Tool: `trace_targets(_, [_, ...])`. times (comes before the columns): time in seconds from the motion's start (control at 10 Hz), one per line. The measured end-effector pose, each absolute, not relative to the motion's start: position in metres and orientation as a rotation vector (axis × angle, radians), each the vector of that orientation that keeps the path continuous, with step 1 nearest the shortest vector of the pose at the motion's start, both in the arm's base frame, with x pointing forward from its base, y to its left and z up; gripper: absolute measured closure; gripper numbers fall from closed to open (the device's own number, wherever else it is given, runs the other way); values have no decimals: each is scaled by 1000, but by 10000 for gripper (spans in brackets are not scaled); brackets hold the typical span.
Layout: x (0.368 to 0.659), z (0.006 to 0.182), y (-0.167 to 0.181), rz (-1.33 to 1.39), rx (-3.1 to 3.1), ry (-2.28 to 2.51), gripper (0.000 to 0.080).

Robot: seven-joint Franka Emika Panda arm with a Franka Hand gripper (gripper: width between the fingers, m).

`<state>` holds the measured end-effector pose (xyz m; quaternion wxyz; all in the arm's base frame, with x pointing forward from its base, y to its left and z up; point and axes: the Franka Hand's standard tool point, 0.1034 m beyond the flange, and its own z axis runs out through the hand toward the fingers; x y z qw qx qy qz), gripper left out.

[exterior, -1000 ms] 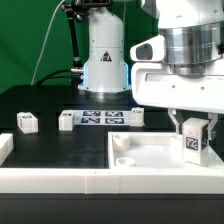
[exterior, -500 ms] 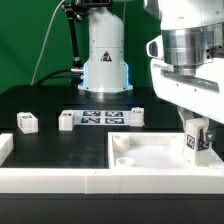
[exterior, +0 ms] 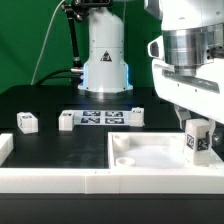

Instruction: Assemble one leg

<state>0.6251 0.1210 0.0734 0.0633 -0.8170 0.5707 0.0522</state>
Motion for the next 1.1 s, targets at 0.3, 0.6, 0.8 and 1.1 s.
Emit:
trace_targets(0.3, [623, 74, 127, 149, -2667, 1391, 154])
trace_targets(0.6, [626, 76, 126, 99, -2906, 745, 150])
trace_targets(0.8, [628, 77, 123, 58, -2997, 327, 150])
trace_targets(1.1, [631, 78, 120, 11, -3074, -87, 150])
